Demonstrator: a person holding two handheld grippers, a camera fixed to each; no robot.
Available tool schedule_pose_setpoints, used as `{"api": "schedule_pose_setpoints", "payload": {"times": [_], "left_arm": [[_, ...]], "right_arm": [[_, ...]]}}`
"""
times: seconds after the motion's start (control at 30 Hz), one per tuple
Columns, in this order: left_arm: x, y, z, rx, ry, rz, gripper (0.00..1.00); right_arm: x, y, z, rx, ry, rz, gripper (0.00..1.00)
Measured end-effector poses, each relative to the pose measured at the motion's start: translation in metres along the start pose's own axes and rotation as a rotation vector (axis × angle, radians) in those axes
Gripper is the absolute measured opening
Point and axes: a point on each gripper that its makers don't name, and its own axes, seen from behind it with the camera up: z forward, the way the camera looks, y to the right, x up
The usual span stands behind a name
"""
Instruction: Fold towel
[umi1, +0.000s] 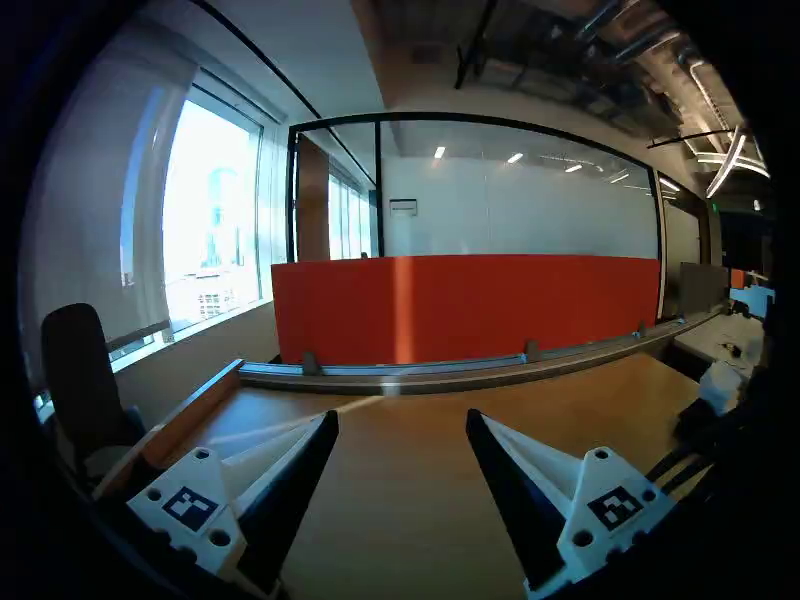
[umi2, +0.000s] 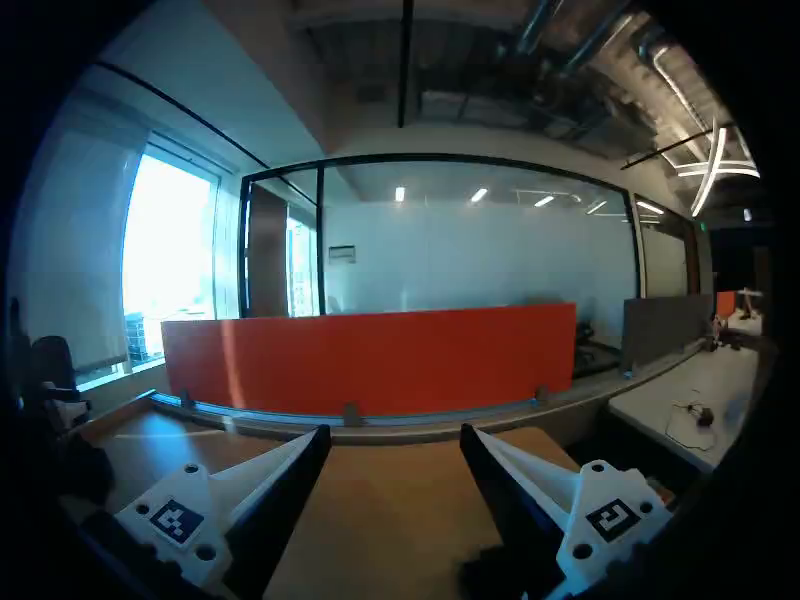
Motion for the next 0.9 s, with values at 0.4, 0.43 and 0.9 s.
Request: {"api": "schedule_pose_setpoints", "payload": {"times": [0.4,0.43,0.9], "left_arm": [[0.019,-0.006,-0.003,0.011,0.056,-0.019,0.95],[0.019,-0.006,-0.003,0.012,0.057,-0.018,0.95],[0.009,-0.003,-0.005,0.017,0.077,0.008,0.95]], "right_arm": [[0.01,-0.045,0.009,0.038,0.015,-0.014,1.0],[0.011,-0.047,0.009,0.038,0.014,-0.014,1.0],[0.02,-0.082,0.005,0.082,-0.013,-0.017,1.0]]}}
